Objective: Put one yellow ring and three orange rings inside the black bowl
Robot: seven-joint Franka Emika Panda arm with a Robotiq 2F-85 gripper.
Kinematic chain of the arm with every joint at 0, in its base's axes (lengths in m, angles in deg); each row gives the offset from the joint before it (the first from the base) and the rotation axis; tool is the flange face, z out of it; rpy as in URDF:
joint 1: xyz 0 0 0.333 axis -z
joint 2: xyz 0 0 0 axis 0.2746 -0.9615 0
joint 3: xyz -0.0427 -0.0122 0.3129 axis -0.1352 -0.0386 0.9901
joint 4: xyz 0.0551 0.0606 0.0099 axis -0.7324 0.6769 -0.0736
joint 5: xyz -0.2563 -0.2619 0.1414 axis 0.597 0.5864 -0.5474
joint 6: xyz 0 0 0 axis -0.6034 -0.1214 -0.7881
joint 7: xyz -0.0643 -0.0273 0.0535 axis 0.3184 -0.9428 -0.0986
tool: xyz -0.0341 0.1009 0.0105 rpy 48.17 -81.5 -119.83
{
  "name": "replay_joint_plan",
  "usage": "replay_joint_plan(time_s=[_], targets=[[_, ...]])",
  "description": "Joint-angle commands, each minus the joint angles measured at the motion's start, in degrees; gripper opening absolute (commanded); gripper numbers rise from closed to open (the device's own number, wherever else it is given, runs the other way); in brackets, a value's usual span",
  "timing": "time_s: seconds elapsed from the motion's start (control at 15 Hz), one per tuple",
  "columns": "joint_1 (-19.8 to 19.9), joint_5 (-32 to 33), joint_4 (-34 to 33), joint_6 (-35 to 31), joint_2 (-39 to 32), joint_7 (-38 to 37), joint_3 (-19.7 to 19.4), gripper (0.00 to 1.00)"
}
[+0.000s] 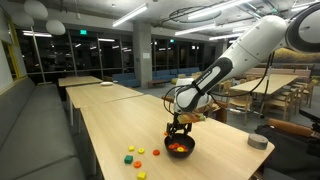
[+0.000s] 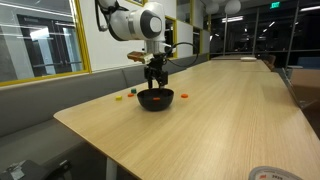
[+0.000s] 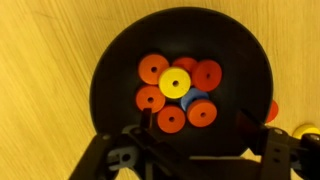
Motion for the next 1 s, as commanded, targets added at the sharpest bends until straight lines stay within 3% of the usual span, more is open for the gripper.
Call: replay_joint_plan(time_s=[0.0, 0.13, 0.47, 0.67, 0.93], targets=[[-1.4, 6.5, -2.3, 7.8, 4.2, 0.3, -1.3, 1.00], [-0.9, 8.2, -3.0, 13.4, 7.6, 3.5, -0.4, 1.00], [0.7, 4.9, -1.1, 28.2, 21.3, 19.7, 1.0, 1.00], [1.0, 4.9, 0.2, 35.9, 29.4, 24.9, 0.1, 1.00], [2.2, 5.2, 3.3, 42.2, 39.0, 26.6, -1.3, 1.00]])
